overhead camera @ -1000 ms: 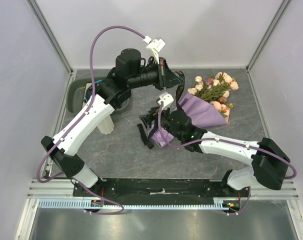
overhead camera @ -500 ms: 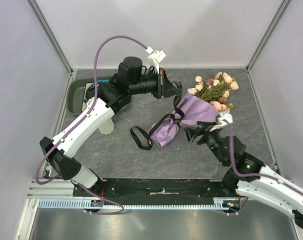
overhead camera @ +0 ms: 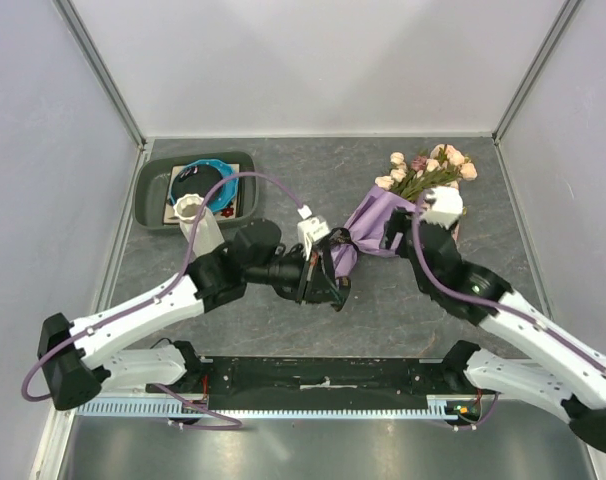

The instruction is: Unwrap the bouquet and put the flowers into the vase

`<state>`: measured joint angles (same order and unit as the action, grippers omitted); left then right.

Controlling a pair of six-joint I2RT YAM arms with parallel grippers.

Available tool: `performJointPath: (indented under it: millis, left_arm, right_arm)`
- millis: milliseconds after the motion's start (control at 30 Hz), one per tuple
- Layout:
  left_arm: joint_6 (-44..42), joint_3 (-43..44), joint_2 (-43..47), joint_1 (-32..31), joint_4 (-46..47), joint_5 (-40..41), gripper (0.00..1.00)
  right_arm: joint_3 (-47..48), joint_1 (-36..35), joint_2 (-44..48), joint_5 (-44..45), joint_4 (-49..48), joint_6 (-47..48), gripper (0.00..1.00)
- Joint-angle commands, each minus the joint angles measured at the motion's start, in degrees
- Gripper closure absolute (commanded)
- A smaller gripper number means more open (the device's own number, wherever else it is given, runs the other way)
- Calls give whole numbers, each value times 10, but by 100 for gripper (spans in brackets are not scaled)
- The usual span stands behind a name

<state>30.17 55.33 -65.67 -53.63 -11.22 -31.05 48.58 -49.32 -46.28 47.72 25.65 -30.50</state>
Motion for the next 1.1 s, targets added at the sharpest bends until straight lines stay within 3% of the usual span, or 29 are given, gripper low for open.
performJointPath:
  millis: [0, 67, 100, 300, 400, 533, 700, 900, 1067]
  left_arm:
    - [11, -44, 78, -32, 54, 11, 98]
    - [15, -54, 113, -35, 54, 15, 98]
    - [18, -63, 123, -34, 51, 20, 98]
    - [41, -94, 128, -35, 19, 61, 98]
    - [56, -99, 111, -35, -1, 96, 98]
    - [96, -100, 92, -32, -24, 182, 98]
    - [120, -100, 68, -18, -16, 191, 98]
    - [120, -98, 49, 3, -13, 191, 92]
    - [111, -92, 27, 42, -13, 180, 73]
  right_arm:
    - [50, 138, -105, -236, -42, 54, 11]
    - [70, 181, -178, -410, -75, 64, 8]
    - [92, 192, -201, -442, -79, 69, 9]
    - [141, 193, -311, -514, -115, 67, 13]
    - [148, 193, -355, -575, -140, 56, 32]
    - [136, 193, -403, -590, -179, 46, 51]
    - [138, 193, -437, -580, -191, 52, 66]
    - [128, 192, -456, -579, -186, 57, 67]
    - [94, 192, -423, -572, -177, 63, 67]
